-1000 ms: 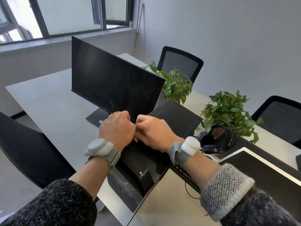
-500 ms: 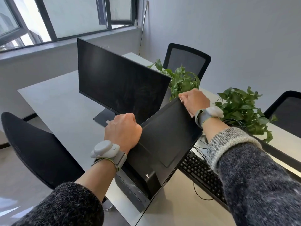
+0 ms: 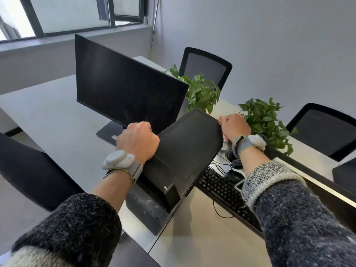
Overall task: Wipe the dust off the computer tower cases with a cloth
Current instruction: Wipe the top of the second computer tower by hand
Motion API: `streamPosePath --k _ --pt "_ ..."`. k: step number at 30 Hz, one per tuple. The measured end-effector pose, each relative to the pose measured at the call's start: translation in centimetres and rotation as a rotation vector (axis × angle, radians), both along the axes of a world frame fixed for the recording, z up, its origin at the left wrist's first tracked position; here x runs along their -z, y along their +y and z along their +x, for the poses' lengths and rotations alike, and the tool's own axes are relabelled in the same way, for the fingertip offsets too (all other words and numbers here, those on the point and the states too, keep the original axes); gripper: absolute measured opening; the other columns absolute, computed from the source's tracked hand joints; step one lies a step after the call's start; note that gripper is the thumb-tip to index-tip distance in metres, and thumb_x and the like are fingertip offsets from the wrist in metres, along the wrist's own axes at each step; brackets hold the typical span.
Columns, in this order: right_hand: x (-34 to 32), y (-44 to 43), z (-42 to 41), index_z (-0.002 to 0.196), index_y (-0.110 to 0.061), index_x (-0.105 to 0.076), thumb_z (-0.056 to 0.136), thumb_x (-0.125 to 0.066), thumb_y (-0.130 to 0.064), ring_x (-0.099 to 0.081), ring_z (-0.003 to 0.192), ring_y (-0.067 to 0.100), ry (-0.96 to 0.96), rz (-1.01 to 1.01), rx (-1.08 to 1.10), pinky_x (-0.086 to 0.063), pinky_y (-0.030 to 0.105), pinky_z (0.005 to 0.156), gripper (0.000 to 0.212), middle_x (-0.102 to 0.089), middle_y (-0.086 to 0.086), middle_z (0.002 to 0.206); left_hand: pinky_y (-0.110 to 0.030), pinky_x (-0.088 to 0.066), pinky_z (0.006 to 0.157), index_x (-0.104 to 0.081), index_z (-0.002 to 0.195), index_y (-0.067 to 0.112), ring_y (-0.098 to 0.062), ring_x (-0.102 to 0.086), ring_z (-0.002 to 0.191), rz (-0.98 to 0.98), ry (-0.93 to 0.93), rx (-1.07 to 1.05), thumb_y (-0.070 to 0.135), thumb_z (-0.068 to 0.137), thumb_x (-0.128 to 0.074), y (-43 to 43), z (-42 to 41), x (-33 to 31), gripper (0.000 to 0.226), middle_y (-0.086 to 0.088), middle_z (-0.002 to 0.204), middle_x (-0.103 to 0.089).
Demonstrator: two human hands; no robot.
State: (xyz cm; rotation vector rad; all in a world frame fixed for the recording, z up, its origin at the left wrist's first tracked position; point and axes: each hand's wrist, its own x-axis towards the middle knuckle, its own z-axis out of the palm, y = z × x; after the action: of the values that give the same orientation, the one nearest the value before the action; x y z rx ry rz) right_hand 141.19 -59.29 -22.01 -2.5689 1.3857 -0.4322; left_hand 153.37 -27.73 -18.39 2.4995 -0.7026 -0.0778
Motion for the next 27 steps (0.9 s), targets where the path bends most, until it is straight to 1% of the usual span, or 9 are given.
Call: streamPosePath --k 1,4,8,10,12,14,17,23,27 --pt "0.0 0.5 -0.8 0.089 -0.022 -0.074 0.106 -0.039 -0.029 -0.052 0.087 0.028 -0.032 0.027 0.009 -0.043 0.035 0.076 0.039 -0.064 0.014 0.106 -0.038 -0.043 0.071 -0.068 0.089 0.022 -0.027 -0.054 0.079 -0.008 0.005 0.015 0.014 0.087 -0.05 0.0 -0.2 -0.1 0.02 -0.001 0.089 -0.06" --pt "0.2 1.8 -1.7 0.105 -0.029 -0.075 0.102 -0.033 -0.032 -0.045 0.092 0.024 -0.105 0.055 0.009 -0.045 0.036 0.085 0.042 -0.067 0.013 0.112 -0.037 -0.04 0.071 -0.068 0.089 0.022 -0.021 -0.049 0.075 -0.027 -0.014 0.02 0.012 0.089 -0.05 0.0 -0.3 -0.2 0.021 0.003 0.084 -0.054" --pt "0.5 3.0 -2.1 0.102 -0.032 -0.069 0.099 -0.019 -0.035 -0.044 0.095 0.023 -0.116 0.045 0.004 -0.044 0.034 0.083 0.049 -0.071 0.006 0.11 -0.037 -0.041 0.07 -0.068 0.089 0.02 -0.023 -0.052 0.076 -0.072 -0.085 0.057 0.013 0.093 -0.048 0.3 -0.3 -0.2 0.021 0.002 0.086 -0.058" --pt "-0.3 5.3 -2.7 0.107 -0.033 -0.073 0.104 -0.028 -0.032 -0.046 0.09 0.023 -0.111 0.027 -0.008 -0.045 0.035 0.085 0.045 -0.066 0.007 0.114 -0.036 -0.04 0.067 -0.067 0.086 0.019 -0.023 -0.054 0.075 -0.114 -0.135 0.086 0.014 0.094 -0.048 0.4 -0.3 0.0 0.021 0.001 0.085 -0.06" --pt "-0.5 7.5 -3.3 0.116 -0.027 -0.075 0.107 -0.038 -0.023 -0.054 0.096 0.028 -0.136 0.025 -0.031 -0.047 0.037 0.09 0.038 -0.06 0.011 0.116 -0.035 -0.039 0.064 -0.067 0.082 0.017 -0.023 -0.056 0.073 -0.147 -0.18 0.122 0.014 0.093 -0.049 0.5 -0.3 0.3 0.022 0.001 0.081 -0.061" --pt "-0.4 9.3 -3.9 0.12 -0.021 -0.073 0.107 -0.041 -0.021 -0.058 0.1 0.032 -0.135 0.024 -0.033 -0.047 0.037 0.091 0.035 -0.056 0.013 0.119 -0.035 -0.04 0.062 -0.066 0.08 0.017 -0.024 -0.057 0.072 -0.167 -0.216 0.167 0.013 0.092 -0.049 0.4 -0.3 0.5 0.021 0.0 0.079 -0.06" --pt "0.2 11.5 -4.6 0.119 -0.02 -0.069 0.107 -0.038 -0.026 -0.06 0.093 0.03 -0.172 0.027 -0.02 -0.048 0.036 0.09 0.034 -0.054 0.014 0.12 -0.035 -0.04 0.061 -0.066 0.079 0.015 -0.026 -0.056 0.069 -0.172 -0.25 0.227 0.012 0.091 -0.05 0.4 -0.8 0.3 0.02 -0.001 0.077 -0.06" --pt "0.9 16.8 -6.2 0.12 -0.018 -0.071 0.107 -0.048 -0.022 -0.048 0.084 0.022 -0.263 -0.015 -0.097 -0.047 0.036 0.085 0.026 -0.05 0.007 0.102 -0.035 -0.046 0.06 -0.068 0.078 0.016 -0.024 -0.058 0.069 -0.213 -0.242 0.279 0.014 0.091 -0.051 1.3 -0.9 0.2 0.021 0.001 0.075 -0.06" --pt "1.8 20.3 -7.9 0.111 -0.019 -0.071 0.108 -0.045 -0.029 -0.041 0.082 0.006 -0.274 -0.024 -0.176 -0.035 0.017 0.077 0.028 -0.052 -0.001 0.09 -0.036 -0.049 0.065 -0.071 0.082 0.017 -0.024 -0.059 0.073 -0.229 -0.21 0.289 0.016 0.091 -0.05 1.7 -1.2 0.0 0.023 0.002 0.08 -0.063"
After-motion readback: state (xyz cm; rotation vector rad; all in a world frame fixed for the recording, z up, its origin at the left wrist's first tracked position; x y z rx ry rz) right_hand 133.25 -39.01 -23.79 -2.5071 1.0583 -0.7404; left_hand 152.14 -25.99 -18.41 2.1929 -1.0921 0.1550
